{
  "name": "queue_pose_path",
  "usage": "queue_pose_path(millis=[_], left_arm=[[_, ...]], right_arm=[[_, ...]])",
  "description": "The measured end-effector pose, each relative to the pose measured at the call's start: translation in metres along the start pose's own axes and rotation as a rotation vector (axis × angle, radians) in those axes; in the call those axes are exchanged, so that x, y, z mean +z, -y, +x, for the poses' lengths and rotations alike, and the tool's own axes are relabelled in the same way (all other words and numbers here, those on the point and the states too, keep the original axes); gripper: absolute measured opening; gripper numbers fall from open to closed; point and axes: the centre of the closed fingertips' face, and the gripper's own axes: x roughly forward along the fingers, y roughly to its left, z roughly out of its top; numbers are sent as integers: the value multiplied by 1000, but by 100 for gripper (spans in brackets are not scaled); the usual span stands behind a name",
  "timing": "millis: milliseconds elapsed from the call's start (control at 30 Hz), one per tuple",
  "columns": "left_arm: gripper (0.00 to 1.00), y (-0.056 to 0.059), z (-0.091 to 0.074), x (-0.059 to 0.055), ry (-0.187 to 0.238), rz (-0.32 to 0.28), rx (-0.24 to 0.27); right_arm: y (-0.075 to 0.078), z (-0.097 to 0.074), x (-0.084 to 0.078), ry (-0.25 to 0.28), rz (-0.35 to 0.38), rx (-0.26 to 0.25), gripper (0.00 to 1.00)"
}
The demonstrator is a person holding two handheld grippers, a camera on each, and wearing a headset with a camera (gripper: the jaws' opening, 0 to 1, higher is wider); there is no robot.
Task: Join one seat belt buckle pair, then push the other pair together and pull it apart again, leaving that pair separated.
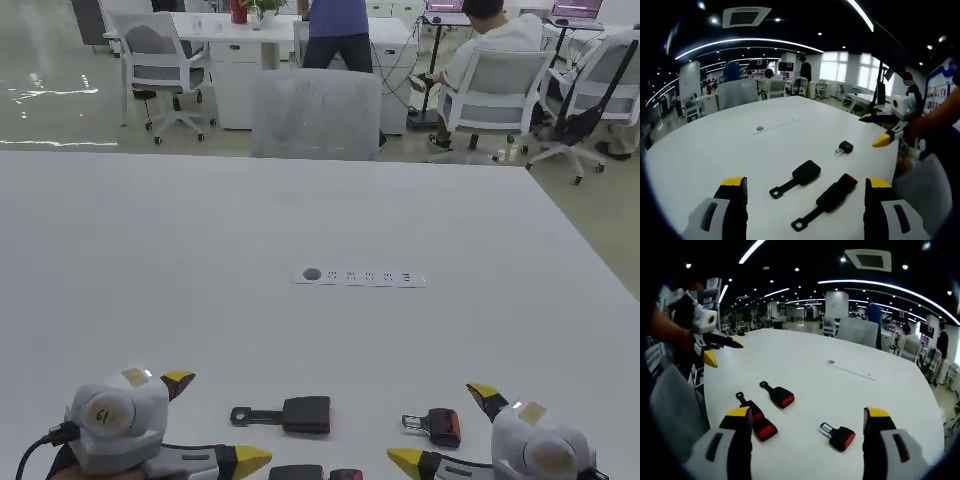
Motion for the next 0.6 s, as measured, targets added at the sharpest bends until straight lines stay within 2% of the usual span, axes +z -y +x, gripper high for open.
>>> queue_pose_path(millis=[100, 167, 233, 333, 600], left_arm=[[100, 2, -12, -11, -17, 12, -1], [100, 4, -20, -13, -19, 19, -10], [100, 6, -27, -14, -13, 40, -28], [100, 3, -33, -12, 11, 31, -26], [100, 2, -41, -11, 17, 47, -45]], right_arm=[[-10, -7, 2, 5, -21, 8, 99], [-15, -11, -1, -9, -47, 17, 100], [-17, -16, -3, -15, -71, 18, 100], [-19, -22, -5, -22, -70, 17, 100], [-12, -33, -14, -47, -55, -26, 100]])
